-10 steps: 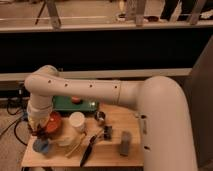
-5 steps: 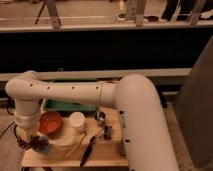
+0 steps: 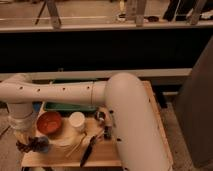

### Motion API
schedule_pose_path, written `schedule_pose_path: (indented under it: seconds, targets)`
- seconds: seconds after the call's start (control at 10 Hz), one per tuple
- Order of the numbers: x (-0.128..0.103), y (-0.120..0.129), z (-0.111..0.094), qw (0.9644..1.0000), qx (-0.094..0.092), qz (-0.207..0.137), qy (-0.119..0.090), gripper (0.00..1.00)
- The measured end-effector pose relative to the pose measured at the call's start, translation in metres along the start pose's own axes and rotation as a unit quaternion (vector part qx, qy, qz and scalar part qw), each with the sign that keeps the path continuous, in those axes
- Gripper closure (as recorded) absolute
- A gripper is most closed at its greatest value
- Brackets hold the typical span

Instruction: Place grapes in plastic cup

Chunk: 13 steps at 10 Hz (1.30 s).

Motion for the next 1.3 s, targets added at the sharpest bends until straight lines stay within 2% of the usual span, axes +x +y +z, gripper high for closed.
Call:
schedule_pose_path:
  seconds: [0.4, 0.8, 1.3]
  targets:
    - [-0.003, 0.007, 0.000, 0.9998, -0.014, 0.016, 0.004, 0.90]
    - [-0.012, 0.022, 0.003, 0.9985, -0.031, 0.035, 0.027, 0.90]
    - [-0.018, 0.033, 0.013, 0.9987, -0.030, 0.037, 0.020, 0.90]
